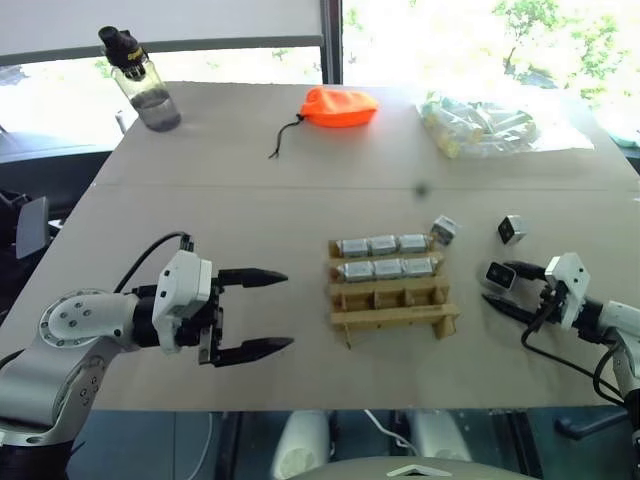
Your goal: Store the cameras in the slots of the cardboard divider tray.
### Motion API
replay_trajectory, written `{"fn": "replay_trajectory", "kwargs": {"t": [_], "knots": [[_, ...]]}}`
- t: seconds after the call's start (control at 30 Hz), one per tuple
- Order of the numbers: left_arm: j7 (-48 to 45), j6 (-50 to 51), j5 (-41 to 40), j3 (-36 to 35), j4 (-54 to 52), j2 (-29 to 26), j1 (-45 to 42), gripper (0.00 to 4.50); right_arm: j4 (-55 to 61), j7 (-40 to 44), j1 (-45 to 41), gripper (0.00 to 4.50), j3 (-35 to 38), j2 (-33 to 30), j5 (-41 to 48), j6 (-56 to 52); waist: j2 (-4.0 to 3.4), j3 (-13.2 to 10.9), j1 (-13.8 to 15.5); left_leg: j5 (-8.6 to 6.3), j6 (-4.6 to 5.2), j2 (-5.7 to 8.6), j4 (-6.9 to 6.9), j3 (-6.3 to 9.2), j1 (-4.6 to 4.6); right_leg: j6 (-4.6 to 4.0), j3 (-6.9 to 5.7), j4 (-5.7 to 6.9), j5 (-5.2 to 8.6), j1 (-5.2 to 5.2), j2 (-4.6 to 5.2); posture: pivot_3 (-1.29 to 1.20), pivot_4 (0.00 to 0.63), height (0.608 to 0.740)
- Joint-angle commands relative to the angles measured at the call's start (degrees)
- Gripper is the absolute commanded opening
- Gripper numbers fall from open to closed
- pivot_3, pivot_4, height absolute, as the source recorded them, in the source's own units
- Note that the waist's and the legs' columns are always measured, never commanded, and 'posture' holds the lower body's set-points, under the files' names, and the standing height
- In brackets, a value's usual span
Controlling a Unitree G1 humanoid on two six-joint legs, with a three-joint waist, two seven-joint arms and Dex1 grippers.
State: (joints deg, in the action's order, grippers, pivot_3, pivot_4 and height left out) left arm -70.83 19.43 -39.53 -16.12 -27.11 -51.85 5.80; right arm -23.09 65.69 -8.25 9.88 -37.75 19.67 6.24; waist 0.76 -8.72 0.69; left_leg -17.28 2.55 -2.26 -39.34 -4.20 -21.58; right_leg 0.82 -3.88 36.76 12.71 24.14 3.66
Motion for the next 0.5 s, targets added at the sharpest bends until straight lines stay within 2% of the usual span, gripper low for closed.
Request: {"fn": "replay_trajectory", "kwargs": {"t": [0.03,0.1,0.13,0.17,0.37,0.5], "knots": [[0.5,-0.4,-1.3,-1.8,-1.9,0.3,-0.4,4.50,0.4,0.0,0.5,3.75,0.5,0.0,0.2,0.5,0.00,0.0,0.0,0.00,0.00,0.00,0.00,0.00,0.00,0.00,0.00,0.00,0.00,0.00,0.00,0.00,0.150,0.726],[0.7,-0.2,-1.6,-1.9,-2.0,0.2,-0.4,4.50,0.5,-0.1,0.6,2.90,0.5,0.1,0.2,0.6,0.00,0.0,0.0,0.00,-0.01,0.00,0.00,0.00,0.00,0.00,0.00,0.00,0.00,0.00,0.00,0.00,0.150,0.726],[0.7,-0.2,-1.6,-1.9,-2.0,0.2,-0.4,4.50,0.5,-0.1,0.7,2.72,0.5,0.1,0.2,0.7,0.00,0.0,0.0,0.00,-0.01,0.00,0.00,0.00,0.00,0.00,0.00,0.00,0.00,0.00,0.00,0.00,0.150,0.726],[0.6,-0.3,-1.6,-1.9,-1.9,0.1,-0.3,4.50,0.6,-0.1,0.8,2.06,0.5,0.1,0.3,0.8,0.00,0.0,0.0,0.00,-0.01,0.00,0.00,0.00,0.00,0.00,0.00,-0.01,0.00,0.00,0.00,0.00,0.150,0.726],[0.9,-0.7,-1.1,-1.5,-1.3,0.4,-0.5,4.50,0.1,0.0,0.3,1.96,1.5,0.1,0.8,2.6,0.00,0.0,0.0,0.00,-0.01,0.00,0.00,-0.02,0.01,0.00,-0.01,0.00,0.00,0.00,0.00,0.00,0.150,0.726],[2.9,1.6,-2.1,-0.8,-1.1,0.6,-1.5,4.50,7.6,0.7,1.3,1.96,1.1,1.3,3.7,1.8,-0.03,0.0,0.0,0.01,-0.01,0.00,0.00,-0.01,0.00,0.00,0.00,0.00,0.00,0.01,-0.02,0.00,0.150,0.726]]}}
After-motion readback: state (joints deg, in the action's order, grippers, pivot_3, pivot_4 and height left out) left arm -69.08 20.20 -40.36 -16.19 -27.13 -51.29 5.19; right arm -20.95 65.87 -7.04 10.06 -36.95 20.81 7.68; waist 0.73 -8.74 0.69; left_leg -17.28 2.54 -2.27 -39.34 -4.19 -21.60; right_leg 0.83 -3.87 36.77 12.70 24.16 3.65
